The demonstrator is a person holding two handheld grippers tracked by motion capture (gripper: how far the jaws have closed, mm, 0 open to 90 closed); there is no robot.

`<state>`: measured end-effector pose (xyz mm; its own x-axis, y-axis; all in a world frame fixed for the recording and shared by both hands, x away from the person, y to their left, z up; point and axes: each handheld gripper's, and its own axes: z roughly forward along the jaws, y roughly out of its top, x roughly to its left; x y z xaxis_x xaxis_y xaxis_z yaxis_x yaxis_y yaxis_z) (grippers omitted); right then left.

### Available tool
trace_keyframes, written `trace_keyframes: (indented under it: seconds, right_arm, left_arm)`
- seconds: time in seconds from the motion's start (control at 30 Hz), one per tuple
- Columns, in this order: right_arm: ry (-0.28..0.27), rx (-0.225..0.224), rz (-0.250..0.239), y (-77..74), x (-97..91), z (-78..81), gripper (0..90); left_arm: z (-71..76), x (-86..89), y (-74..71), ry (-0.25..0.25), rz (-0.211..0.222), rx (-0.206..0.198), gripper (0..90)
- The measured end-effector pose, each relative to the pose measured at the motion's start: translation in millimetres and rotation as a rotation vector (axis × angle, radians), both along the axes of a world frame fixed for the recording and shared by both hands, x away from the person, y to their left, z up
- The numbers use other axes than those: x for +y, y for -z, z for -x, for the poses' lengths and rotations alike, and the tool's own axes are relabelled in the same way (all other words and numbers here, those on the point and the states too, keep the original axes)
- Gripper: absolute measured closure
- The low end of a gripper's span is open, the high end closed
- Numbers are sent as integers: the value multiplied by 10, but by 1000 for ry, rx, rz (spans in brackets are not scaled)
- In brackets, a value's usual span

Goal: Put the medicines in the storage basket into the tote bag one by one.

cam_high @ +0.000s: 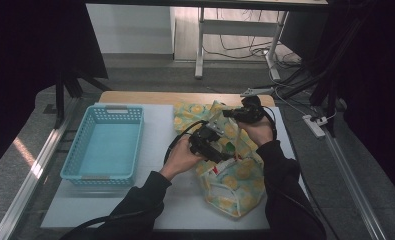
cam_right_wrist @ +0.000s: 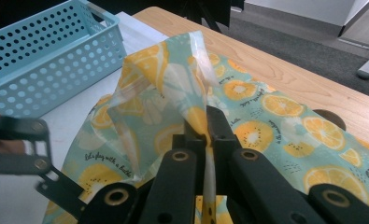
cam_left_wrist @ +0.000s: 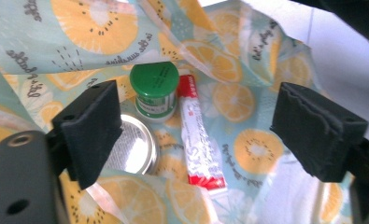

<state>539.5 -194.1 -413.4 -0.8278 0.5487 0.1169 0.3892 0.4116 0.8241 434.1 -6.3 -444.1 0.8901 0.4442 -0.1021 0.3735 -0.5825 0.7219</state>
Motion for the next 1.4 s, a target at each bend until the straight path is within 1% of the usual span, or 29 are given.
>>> trace_keyframes:
  seconds: [0.1, 0.17, 0.27, 0.4, 0.47, 0.5, 0.57, 0.63, 0.8, 0.87, 1.03, 1.2, 1.3, 1.4]
  right_arm:
    - [-6, 5, -3, -7, 18, 33, 900]
    - [-15, 1, -2, -12, 33, 57, 900]
    - [-34, 3, -11, -24, 55, 100, 900]
    - [-49, -2, -15, -46, 87, 156, 900]
    - [-52, -1, -17, -54, 95, 182, 900]
    - [-55, 0, -21, -55, 98, 193, 900]
    - [-58, 3, -22, -53, 104, 213, 900]
    - [-63, 5, -23, -44, 110, 231, 900]
    - [-73, 12, -30, -28, 120, 277, 900]
    - [-75, 15, -30, -26, 124, 296, 900]
    - [-88, 15, -23, -9, 136, 341, 900]
    - [-97, 15, -22, 9, 145, 385, 900]
    - [-101, 18, -27, 13, 143, 403, 900]
    - [-106, 20, -30, 19, 146, 419, 900]
  left_arm:
    - [54, 66, -18, 2, 16, 5, 100]
    - [81, 110, -21, 1, 25, 11, 65]
    - [118, 178, -23, 0, 35, 18, 35]
    - [173, 267, -22, -3, 57, 26, 27]
    - [203, 306, -21, -8, 54, 30, 25]
    - [218, 324, -15, -6, 61, 30, 25]
    - [247, 360, -8, -7, 55, 28, 23]
    - [278, 392, 2, -5, 66, 39, 19]
    - [360, 483, 28, -9, 73, 28, 14]
    - [390, 517, 38, -8, 67, 24, 13]
    - [455, 588, 77, -15, 69, 26, 14]
    - [501, 636, 128, -18, 60, 28, 13]
    - [521, 659, 153, -25, 72, 33, 13]
    - [538, 674, 174, -31, 79, 28, 6]
